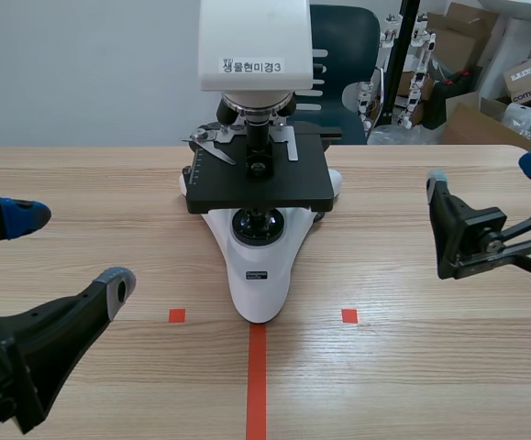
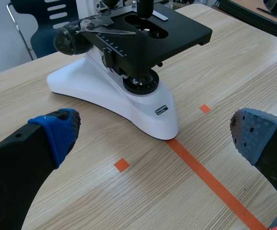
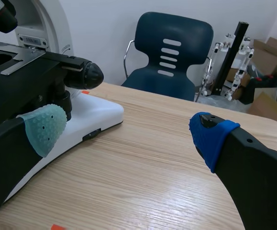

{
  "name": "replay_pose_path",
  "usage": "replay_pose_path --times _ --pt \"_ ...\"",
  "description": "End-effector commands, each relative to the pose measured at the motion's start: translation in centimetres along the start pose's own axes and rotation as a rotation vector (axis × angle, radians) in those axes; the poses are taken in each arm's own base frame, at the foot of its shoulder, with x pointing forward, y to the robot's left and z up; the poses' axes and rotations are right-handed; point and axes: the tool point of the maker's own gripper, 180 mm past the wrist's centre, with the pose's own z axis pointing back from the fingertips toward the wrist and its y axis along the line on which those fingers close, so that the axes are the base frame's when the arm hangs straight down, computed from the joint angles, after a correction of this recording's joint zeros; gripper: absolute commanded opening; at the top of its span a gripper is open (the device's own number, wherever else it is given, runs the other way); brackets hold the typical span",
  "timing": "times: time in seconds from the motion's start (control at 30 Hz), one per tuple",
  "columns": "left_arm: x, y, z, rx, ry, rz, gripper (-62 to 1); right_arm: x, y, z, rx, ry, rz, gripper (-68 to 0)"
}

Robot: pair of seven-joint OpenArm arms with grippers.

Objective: Point at the stage knob

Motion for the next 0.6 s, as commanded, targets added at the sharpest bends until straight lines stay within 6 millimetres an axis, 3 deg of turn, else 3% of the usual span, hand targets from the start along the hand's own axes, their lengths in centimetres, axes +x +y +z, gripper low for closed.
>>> replay_pose_path --times 0.0,0.4,0.57 --pt "0.7 0.0 0.0 0.001 -0.027 0.004 1.4 0.7 -0.1 -0.3 0.018 -0.024 0.017 -10.6" --pt "0.6 0.0 0.0 0.001 -0.026 0.004 1.4 -1.7 2.4 1.9 0.133 0.075 0.085 -10.6" --pt "0.6 0.0 0.0 0.001 -0.026 0.004 1.4 -2.8 2.2 3.3 0.156 0.128 0.097 -10.6"
